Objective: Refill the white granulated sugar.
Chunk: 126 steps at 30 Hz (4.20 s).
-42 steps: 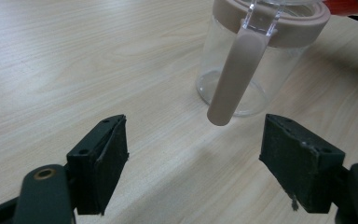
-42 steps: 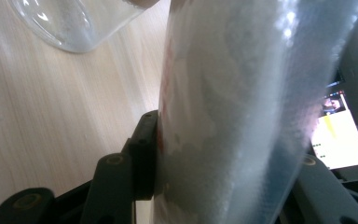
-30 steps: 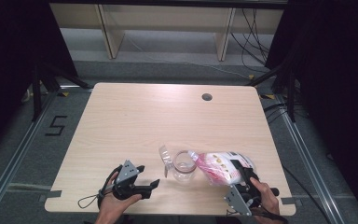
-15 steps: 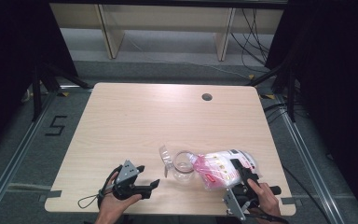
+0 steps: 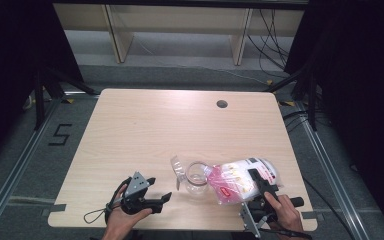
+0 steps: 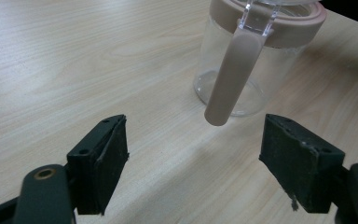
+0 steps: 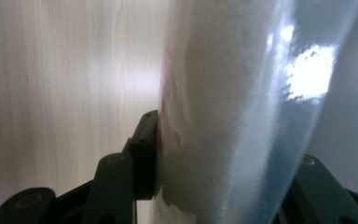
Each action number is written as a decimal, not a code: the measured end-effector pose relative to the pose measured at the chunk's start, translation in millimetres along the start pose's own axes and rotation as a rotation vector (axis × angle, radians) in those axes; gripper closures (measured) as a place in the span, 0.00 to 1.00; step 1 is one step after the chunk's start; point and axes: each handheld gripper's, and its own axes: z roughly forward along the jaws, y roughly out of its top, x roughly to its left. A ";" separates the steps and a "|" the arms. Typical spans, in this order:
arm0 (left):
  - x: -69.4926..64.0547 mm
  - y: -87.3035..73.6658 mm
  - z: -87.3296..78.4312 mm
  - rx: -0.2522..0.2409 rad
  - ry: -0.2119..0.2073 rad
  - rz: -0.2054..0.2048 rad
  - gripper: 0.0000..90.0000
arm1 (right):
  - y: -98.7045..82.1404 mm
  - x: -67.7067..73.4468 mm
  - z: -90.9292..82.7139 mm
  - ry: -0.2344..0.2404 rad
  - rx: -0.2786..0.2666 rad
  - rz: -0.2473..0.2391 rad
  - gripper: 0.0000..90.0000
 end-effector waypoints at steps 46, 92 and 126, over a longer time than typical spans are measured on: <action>1.1 0.2 -0.4 0.001 0.004 0.008 0.25 | 8.9 -10.3 3.4 -0.049 -0.013 -0.223 0.62; 1.2 0.2 -0.6 0.000 0.003 0.008 0.25 | 11.6 -16.5 3.8 -0.052 0.017 -0.295 0.62; 0.7 -0.1 0.1 0.000 0.002 -0.007 0.25 | 14.4 -22.3 3.0 -0.034 0.066 -0.373 0.63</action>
